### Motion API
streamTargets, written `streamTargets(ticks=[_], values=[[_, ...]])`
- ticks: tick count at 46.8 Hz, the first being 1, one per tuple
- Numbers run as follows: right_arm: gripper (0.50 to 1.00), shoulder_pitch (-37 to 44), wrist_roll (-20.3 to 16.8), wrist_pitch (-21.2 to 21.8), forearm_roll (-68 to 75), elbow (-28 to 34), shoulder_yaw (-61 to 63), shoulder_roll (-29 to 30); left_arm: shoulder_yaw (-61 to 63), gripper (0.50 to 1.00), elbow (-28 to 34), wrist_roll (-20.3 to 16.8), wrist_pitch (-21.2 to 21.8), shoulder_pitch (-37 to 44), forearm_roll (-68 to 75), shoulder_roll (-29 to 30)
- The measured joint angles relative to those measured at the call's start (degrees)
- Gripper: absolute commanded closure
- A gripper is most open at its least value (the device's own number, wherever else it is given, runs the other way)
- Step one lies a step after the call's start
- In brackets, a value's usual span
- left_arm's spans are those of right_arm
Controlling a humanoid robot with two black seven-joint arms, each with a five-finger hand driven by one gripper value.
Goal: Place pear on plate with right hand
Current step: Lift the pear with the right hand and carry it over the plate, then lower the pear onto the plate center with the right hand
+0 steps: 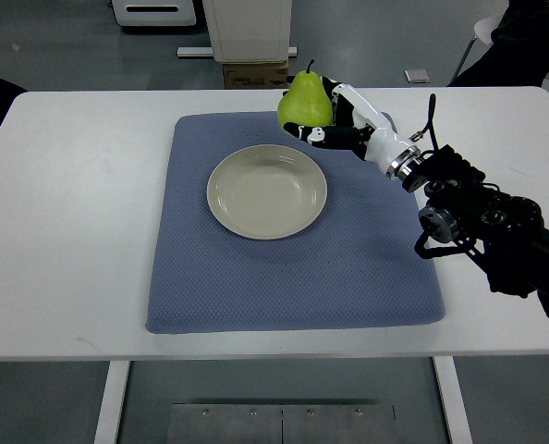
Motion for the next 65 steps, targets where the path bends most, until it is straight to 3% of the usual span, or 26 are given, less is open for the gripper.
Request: streamTargets(ticks=[10, 43, 65], values=[[1.0, -0.1, 0.0, -0.79, -0.09, -0.18, -0.35, 3.05, 0.0, 0.5, -0.01, 0.0, 0.0, -0.02, 0.0, 0.0], [1.0, -2.87, -0.01, -1.83, -0.79, -0.44, -6.79, 3.09, 0.0, 0.5, 0.0, 0.0, 0.0, 0.0, 0.0, 0.0], [1.0, -5.09, -0.01, -5.72, -0.79, -1.15, -11.1, 3.09, 0.0, 0.5, 0.0, -0.01, 0.0, -0.01, 0.0, 0.0]])
